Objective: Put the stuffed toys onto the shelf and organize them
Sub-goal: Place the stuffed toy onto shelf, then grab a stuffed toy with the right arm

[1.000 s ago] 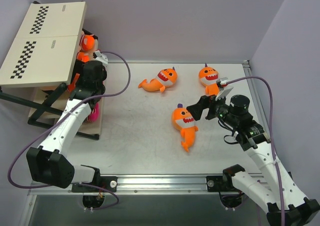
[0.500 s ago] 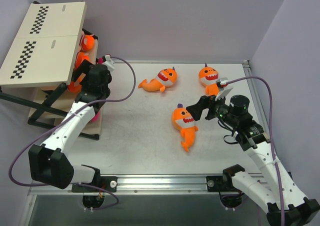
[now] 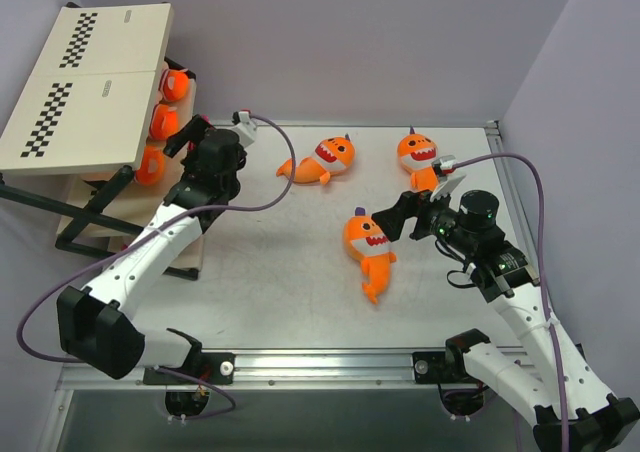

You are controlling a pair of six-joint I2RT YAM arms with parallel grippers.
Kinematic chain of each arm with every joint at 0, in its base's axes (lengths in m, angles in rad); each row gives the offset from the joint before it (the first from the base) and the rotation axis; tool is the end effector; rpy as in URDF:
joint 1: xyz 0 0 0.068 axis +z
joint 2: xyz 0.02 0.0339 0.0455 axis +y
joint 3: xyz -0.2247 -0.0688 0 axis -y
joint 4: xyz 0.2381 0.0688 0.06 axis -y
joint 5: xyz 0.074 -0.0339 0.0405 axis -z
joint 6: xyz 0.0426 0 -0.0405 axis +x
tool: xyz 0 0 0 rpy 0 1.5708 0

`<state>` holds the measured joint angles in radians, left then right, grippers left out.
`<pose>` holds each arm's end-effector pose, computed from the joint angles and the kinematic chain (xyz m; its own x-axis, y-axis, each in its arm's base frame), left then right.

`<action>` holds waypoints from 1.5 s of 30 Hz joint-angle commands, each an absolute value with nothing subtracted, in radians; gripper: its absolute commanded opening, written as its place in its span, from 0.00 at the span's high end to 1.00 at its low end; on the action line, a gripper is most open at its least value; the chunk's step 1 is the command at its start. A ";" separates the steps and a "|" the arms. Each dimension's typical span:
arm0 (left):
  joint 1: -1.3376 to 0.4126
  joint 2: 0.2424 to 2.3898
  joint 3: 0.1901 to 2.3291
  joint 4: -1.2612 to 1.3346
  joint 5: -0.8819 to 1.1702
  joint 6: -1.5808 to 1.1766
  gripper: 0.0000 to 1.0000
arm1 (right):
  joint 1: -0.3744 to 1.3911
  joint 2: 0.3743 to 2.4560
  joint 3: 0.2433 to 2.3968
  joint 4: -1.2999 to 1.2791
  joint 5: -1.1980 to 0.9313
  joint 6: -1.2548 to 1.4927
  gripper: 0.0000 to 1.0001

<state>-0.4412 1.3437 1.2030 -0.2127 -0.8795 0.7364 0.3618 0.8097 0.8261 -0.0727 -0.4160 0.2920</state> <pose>0.2930 -0.1021 0.3234 -0.4880 0.7040 -0.5160 -0.0724 0.5565 0.8277 0.1949 0.0922 0.3337 -0.2522 0.1861 -0.9496 -0.6563 0.6883 0.3092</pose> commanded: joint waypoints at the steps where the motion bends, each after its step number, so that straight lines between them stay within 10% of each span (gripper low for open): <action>1: -0.515 1.356 1.412 -0.392 -0.864 0.574 0.03 | 0.368 0.811 0.834 -0.048 -0.400 0.298 0.01; 13: -0.643 1.283 1.597 -0.638 -0.565 0.171 0.06 | 0.368 0.807 0.865 -0.158 -0.227 0.275 0.00; 45: -0.709 0.913 0.927 -0.345 -0.210 -0.002 0.06 | 0.502 1.118 0.571 0.119 0.029 0.552 0.12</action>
<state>-0.7078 0.9123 0.9279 -0.3985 -0.2165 0.0044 0.4999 1.0679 0.5934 0.0162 -0.0113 0.5270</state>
